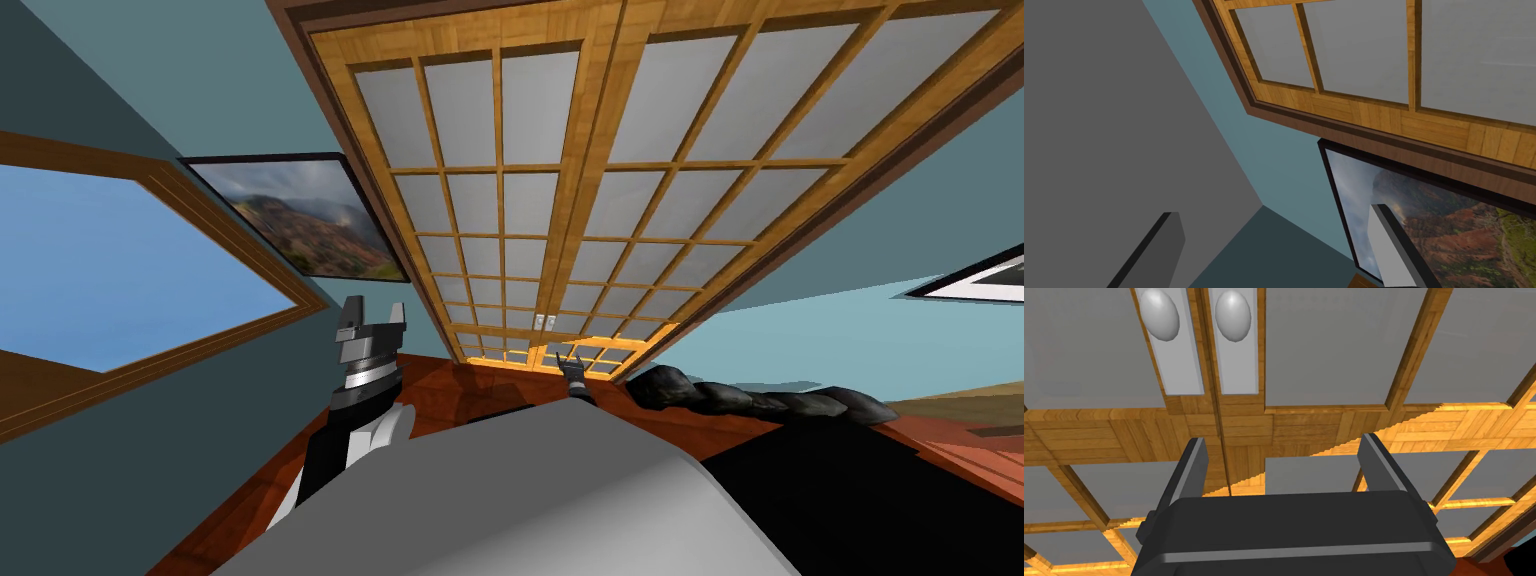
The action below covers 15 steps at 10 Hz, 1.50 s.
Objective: Pull the door open
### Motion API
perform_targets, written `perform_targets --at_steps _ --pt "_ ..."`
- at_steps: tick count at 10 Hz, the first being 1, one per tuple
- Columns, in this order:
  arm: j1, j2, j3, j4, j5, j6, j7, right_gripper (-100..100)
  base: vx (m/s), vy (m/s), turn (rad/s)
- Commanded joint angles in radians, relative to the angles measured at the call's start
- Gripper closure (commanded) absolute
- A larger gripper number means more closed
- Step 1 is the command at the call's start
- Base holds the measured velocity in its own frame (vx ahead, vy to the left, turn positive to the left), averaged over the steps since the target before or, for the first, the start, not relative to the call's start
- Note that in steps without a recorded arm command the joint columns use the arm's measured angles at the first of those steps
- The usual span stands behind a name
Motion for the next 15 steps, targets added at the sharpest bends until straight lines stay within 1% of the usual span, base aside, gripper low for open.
perform_targets --at_steps 1,2,3,5,6,9,10,11,12,13,14,15 --pt "0.029 -0.007 -0.008 0.0 -0.006 0.005 0.003 -100 -0.191 -0.003 -0.065" --pt "0.043 -0.012 -0.014 0.012 -0.01 0.005 0.001 -100 -0.208 0.009 -0.086" --pt "0.043 -0.012 -0.014 0.012 -0.01 0.005 0.001 -100 -0.126 0.011 -0.035" --pt "0.08 -0.028 -0.031 0.046 -0.021 0.003 -0.007 -100 -0.145 0.003 -0.08" --pt "0.085 -0.03 -0.034 0.051 -0.023 0.003 -0.008 -100 -0.134 -0.004 -0.045" --pt "0.132 -0.054 -0.06 0.101 -0.041 0.0 -0.021 -100 -0.147 -0.01 -0.073" --pt "0.132 -0.054 -0.06 0.101 -0.041 0.0 -0.021 -100 -0.096 0.0 -0.022" --pt "0.15 -0.065 -0.073 0.125 -0.049 -0.002 -0.027 -100 -0.075 0.002 -0.033" --pt "0.158 -0.072 -0.08 0.137 -0.053 -0.003 -0.032 -100 -0.083 -0.004 -0.05" --pt "0.158 -0.072 -0.08 0.137 -0.053 -0.003 -0.032 -100 -0.045 -0.002 -0.009" --pt "0.167 -0.084 -0.095 0.163 -0.061 -0.005 -0.042 -100 0.005 -0.008 0.028" --pt "0.167 -0.084 -0.095 0.163 -0.061 -0.005 -0.042 -100 0.022 -0.011 0.006"
